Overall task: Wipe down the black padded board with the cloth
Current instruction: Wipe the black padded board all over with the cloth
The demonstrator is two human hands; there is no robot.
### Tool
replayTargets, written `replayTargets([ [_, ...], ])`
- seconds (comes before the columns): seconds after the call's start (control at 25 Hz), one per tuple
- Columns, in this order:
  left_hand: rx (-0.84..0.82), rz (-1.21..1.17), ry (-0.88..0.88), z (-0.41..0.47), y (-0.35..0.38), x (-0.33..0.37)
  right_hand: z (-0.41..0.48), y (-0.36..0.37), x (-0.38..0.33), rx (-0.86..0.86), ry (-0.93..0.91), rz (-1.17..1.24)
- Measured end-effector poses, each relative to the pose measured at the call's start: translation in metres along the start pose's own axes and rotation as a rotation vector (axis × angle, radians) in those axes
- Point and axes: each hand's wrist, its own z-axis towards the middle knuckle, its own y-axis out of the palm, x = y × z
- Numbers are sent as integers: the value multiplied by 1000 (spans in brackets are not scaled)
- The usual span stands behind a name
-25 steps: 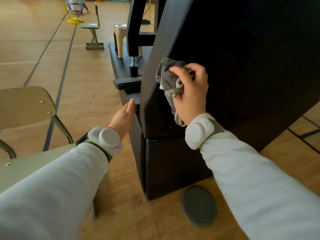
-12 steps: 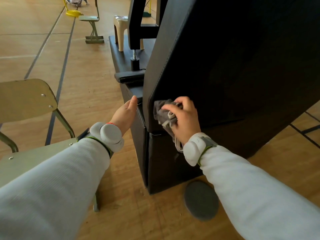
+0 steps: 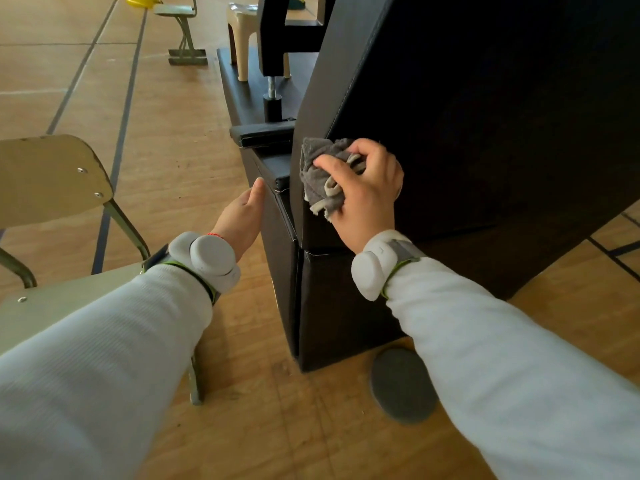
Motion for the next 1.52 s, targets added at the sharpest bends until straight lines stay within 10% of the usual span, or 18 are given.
replayTargets([
  [0.2, -4, 23, 16, -4, 5, -7, -37, 9, 2, -193, 33, 81],
  [0.68, 5, 75, -4, 4, 6, -22, -27, 22, -4, 41, 54, 81],
  [1.0, 1, 78, 11, 2, 12, -25, -84, 45, 9, -301, 108, 81],
  [1.28, 13, 65, -10, 4, 8, -28, -15, 12, -14, 58, 35, 140],
  [1.52, 3, 46, -17, 10, 11, -32, -41, 30, -8, -105, -20, 66],
])
